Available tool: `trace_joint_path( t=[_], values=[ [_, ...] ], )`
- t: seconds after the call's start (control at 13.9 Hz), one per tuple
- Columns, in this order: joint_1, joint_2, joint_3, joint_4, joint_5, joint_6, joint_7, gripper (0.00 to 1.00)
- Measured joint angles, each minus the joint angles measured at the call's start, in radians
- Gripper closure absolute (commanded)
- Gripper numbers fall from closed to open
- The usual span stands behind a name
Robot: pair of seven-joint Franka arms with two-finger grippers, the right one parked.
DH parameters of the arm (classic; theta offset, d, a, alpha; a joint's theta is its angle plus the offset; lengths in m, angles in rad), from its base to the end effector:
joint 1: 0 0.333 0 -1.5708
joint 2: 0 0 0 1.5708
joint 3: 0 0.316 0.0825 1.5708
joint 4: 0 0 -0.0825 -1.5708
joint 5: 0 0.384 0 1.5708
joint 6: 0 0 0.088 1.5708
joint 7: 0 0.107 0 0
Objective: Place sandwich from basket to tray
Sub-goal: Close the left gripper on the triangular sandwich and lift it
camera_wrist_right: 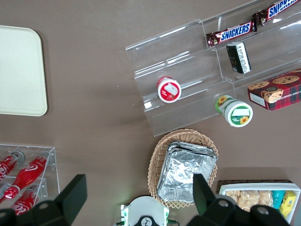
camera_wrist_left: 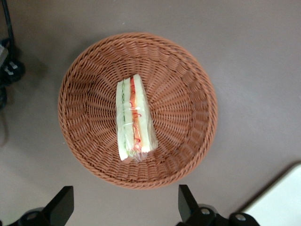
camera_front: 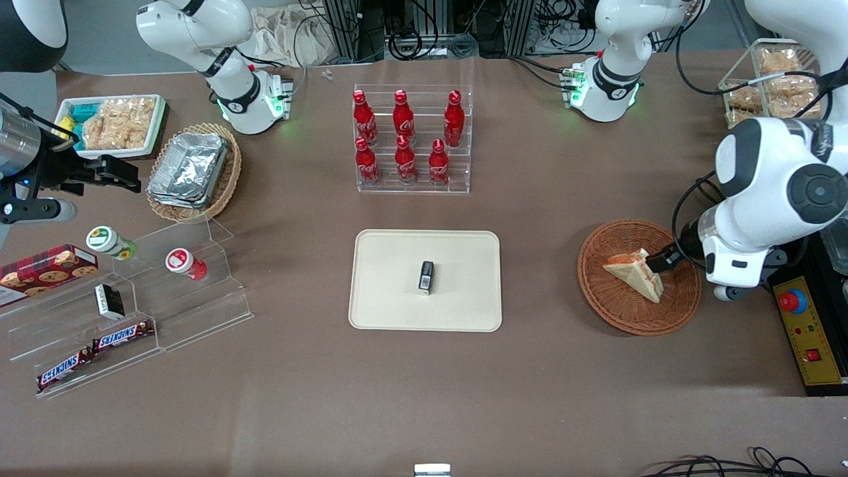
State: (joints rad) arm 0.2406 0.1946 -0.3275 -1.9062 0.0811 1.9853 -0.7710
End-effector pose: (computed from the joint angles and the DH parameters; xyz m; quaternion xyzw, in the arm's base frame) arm 0.5885 -0.0390 0.3934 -0.9463 -0.3189 0.0453 0.0262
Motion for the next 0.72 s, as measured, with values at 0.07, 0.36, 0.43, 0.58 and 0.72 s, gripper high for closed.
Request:
trace_joint_path(
  t=[0.07, 0.36, 0.43, 0.58, 0.72],
  values=[
    [0.001, 0.001, 0.008, -0.036, 0.002, 0.043, -0.032, 0.0],
    [0.002, 0.039, 0.017, -0.142, 0.122, 0.168, -0.235, 0.0],
    [0.002, 0.056, 0.017, -0.147, 0.131, 0.183, -0.266, 0.0],
    [0.002, 0.086, 0.018, -0.148, 0.134, 0.218, -0.329, 0.0],
    [0.002, 0.107, 0.018, -0.148, 0.134, 0.241, -0.364, 0.0]
  ],
)
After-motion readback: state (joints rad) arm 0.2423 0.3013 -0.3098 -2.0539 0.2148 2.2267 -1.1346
